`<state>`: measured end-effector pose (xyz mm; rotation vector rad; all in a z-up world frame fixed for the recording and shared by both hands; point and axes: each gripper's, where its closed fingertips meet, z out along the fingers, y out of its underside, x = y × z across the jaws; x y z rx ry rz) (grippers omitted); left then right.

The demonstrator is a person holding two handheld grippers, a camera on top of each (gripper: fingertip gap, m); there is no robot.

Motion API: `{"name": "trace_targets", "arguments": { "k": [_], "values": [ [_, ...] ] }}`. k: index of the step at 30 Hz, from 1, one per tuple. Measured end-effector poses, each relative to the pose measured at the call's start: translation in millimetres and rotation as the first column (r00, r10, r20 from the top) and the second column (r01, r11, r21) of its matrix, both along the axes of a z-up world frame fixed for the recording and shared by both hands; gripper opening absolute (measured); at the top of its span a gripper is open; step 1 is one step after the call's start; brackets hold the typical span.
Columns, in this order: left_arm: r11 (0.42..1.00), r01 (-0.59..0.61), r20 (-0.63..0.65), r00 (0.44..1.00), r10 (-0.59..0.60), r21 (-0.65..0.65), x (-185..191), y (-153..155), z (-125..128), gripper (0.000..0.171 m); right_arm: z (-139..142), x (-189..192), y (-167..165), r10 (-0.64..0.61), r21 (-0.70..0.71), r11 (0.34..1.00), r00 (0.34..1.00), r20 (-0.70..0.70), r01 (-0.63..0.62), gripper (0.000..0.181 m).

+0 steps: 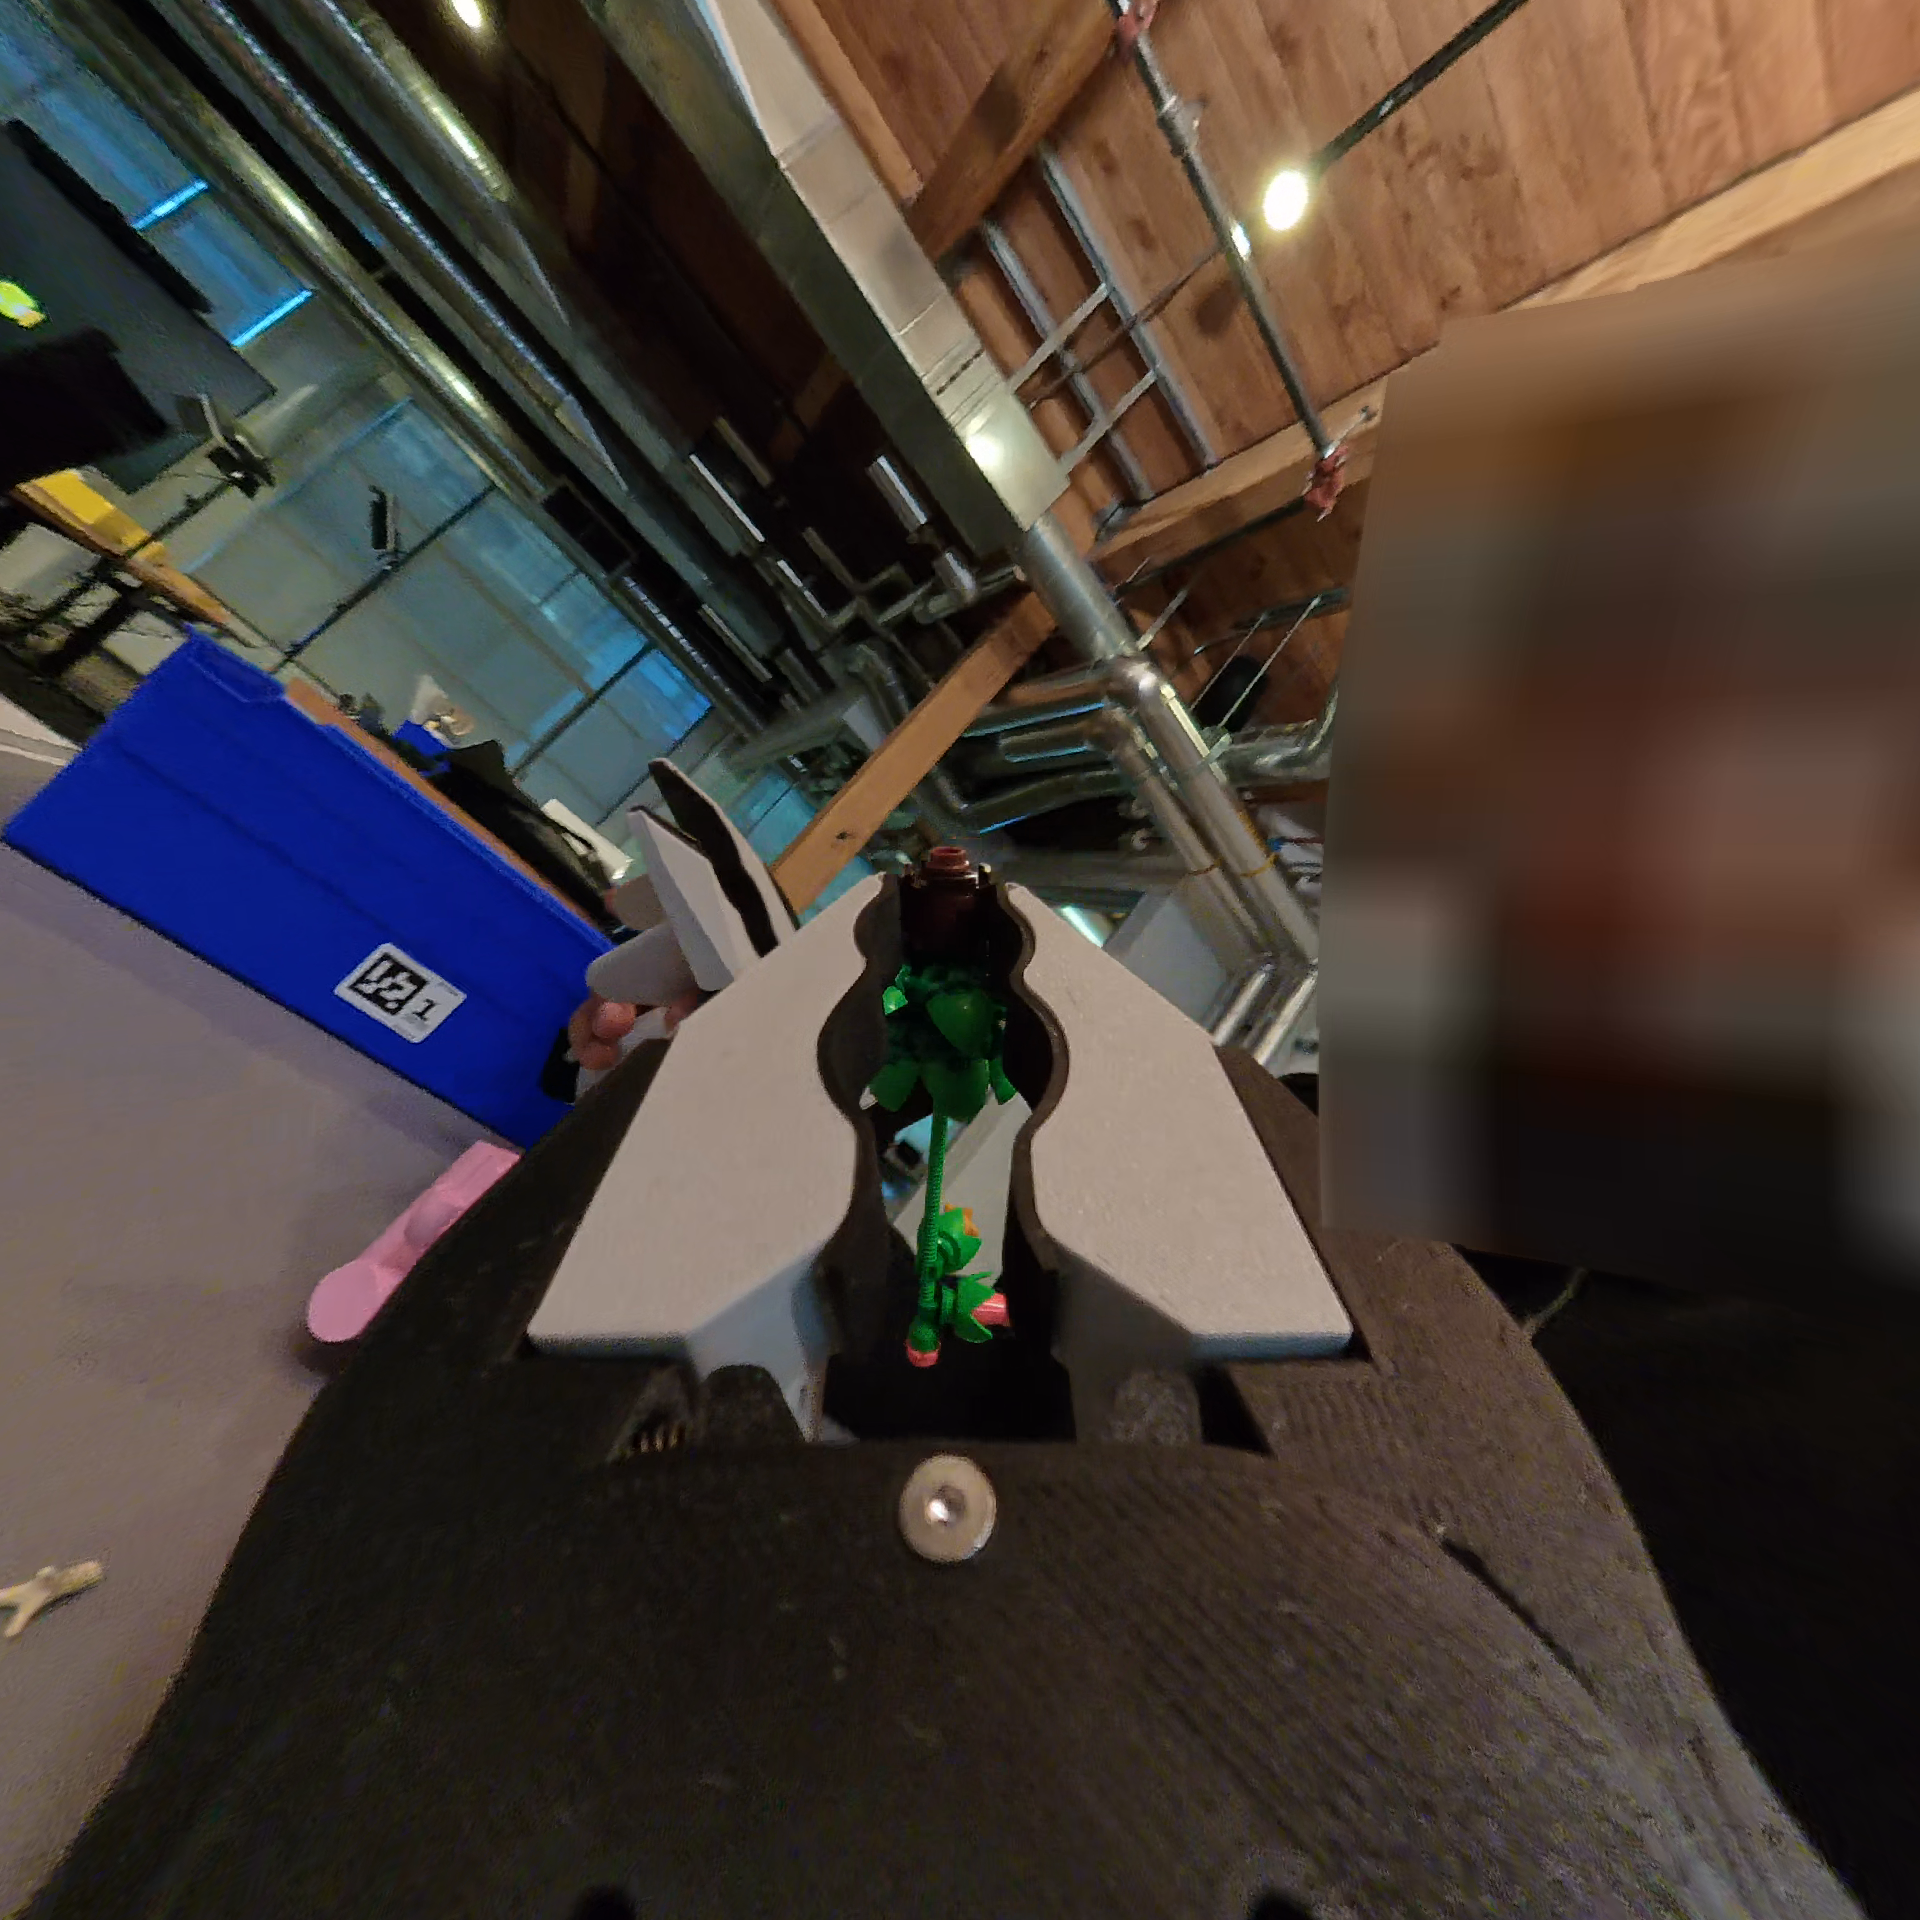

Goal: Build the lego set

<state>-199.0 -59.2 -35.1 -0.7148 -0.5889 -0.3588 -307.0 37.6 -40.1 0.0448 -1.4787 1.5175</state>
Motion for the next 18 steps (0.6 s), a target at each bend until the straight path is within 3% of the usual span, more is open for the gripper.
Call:
{"name": "trace_targets", "arguments": {
  "k": [5, 18],
  "values": [
    [0.993, -0.051, -0.021, 0.999, 0.049, -0.105, 0.4, 6.3, -0.9, 0.013, -1.3, -0.7, 0.2, 0.004, 0.000, 1.000, 1.000, 0.007, -0.004, 0.026],
    [0.998, -0.021, 0.011, 1.000, 0.022, -0.056, -2.0, 4.1, -3.5, 0.013, -5.2, 0.4, -2.9, 0.024, 0.006, 1.000, 0.999, 0.029, -0.024, 0.024]
  ]
}}
